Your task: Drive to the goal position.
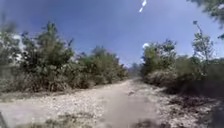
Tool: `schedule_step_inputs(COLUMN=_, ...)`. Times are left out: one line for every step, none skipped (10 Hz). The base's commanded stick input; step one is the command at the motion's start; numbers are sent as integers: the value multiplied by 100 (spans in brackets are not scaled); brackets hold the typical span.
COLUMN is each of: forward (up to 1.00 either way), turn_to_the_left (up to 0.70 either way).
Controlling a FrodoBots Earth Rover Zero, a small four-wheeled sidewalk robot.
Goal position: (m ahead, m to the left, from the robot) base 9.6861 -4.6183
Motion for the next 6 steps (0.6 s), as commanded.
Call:
schedule_step_inputs(forward=44, turn_to_the_left=2)
schedule_step_inputs(forward=44, turn_to_the_left=2)
schedule_step_inputs(forward=44, turn_to_the_left=2)
schedule_step_inputs(forward=44, turn_to_the_left=2)
schedule_step_inputs(forward=44, turn_to_the_left=2)
schedule_step_inputs(forward=44, turn_to_the_left=2)
